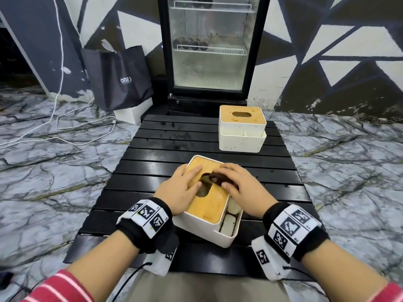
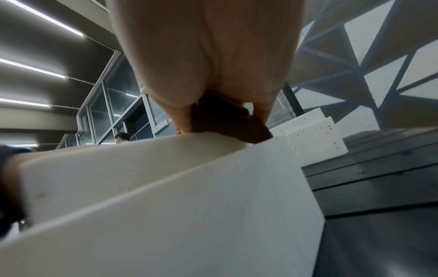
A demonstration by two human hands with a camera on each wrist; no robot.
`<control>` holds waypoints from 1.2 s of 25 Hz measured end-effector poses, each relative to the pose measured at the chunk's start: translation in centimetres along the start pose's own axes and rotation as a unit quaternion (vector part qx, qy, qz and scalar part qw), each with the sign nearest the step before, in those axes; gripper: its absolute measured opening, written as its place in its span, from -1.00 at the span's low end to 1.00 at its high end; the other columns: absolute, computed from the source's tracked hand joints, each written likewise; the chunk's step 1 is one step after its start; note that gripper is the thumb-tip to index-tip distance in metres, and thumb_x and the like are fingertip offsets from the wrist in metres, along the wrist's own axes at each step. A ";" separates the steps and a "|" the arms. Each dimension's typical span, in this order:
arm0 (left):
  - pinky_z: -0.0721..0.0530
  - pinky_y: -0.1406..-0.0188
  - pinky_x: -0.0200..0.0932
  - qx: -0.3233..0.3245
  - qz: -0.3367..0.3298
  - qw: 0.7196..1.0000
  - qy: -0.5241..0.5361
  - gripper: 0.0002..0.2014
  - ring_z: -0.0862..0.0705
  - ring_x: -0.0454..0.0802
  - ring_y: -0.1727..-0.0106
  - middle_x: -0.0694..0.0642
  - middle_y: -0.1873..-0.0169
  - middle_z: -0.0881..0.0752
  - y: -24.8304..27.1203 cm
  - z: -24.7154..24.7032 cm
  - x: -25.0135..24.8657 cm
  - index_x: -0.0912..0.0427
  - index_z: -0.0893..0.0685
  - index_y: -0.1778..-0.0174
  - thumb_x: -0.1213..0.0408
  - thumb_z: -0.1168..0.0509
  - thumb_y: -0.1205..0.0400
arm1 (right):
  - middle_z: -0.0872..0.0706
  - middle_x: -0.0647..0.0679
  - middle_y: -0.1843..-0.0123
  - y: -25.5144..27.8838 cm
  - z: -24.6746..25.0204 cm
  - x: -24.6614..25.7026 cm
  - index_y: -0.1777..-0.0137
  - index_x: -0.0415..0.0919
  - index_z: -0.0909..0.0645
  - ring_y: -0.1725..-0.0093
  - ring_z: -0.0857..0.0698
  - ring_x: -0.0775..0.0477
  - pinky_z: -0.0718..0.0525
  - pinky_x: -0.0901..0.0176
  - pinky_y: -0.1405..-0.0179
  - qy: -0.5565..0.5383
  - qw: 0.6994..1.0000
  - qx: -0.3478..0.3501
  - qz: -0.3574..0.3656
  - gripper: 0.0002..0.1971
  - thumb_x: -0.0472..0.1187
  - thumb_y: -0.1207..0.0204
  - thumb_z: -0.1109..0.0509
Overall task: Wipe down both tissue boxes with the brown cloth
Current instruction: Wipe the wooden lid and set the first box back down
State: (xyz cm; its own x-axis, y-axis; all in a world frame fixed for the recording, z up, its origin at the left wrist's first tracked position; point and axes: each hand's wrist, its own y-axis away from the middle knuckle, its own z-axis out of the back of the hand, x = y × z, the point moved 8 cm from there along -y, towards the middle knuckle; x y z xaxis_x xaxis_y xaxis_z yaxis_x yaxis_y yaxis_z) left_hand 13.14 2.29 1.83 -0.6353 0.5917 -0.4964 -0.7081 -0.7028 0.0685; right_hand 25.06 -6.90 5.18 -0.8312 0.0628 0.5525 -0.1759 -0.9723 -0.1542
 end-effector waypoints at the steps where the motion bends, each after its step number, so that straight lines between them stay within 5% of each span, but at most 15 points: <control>1: -0.48 -0.38 0.01 -0.002 0.002 1.000 0.003 -0.51 -0.50 0.11 -0.40 -0.08 -0.60 -0.16 0.0 -0.1 0.1 -0.28 -0.13 -0.59 -0.05 -0.03 -0.71 | -0.39 0.05 -0.45 0.3 -0.1 0.2 -0.43 0.01 -0.41 -0.46 -0.30 0.07 -0.09 0.42 -0.39 -0.006 1.000 -0.007 0.003 -0.60 -0.25 -0.61 -0.20; 7: -0.50 -0.34 0.00 -0.011 0.001 1.000 0.008 -0.52 -0.55 0.11 -0.33 -0.08 -0.60 -0.16 -0.1 -0.2 0.2 -0.29 -0.16 -0.58 -0.03 -0.04 -0.71 | -0.43 0.12 -0.38 5.4 -3.2 4.9 -0.38 0.04 -0.45 -0.38 -0.27 0.24 -0.13 0.43 -0.44 -0.027 0.993 0.015 0.112 -0.60 -0.07 -0.55 -0.09; 19: -0.47 -0.39 -0.01 0.005 0.007 1.000 -0.008 -0.51 -0.49 0.14 -0.41 -0.07 -0.62 -0.12 -0.1 -0.2 0.2 -0.30 -0.11 -0.59 -0.07 -0.01 -0.71 | -0.41 0.06 -0.43 -0.4 0.1 -0.5 -0.39 0.03 -0.44 -0.44 -0.31 0.05 -0.14 0.34 -0.40 -0.014 1.000 -0.011 -0.011 -0.61 -0.28 -0.60 -0.19; 30: -0.46 -0.37 -0.04 0.008 -0.011 1.000 -0.015 -0.50 -0.48 0.14 -0.42 -0.03 -0.62 -0.13 0.0 -0.2 -0.1 -0.26 -0.13 -0.60 -0.03 -0.03 -0.72 | -0.42 0.08 -0.40 4.7 -3.0 4.5 -0.40 0.04 -0.44 -0.37 -0.29 0.15 -0.19 0.33 -0.42 -0.017 0.994 0.056 0.097 -0.58 -0.12 -0.53 -0.11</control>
State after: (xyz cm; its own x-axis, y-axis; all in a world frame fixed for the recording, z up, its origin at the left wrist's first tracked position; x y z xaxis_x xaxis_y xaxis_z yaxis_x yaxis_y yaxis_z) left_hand 13.26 2.18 1.75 -0.6280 0.6192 -0.4714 -0.7269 -0.6831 0.0710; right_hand 18.89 -10.51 4.46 -0.8254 -0.1342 0.5484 0.0478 -0.9844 -0.1691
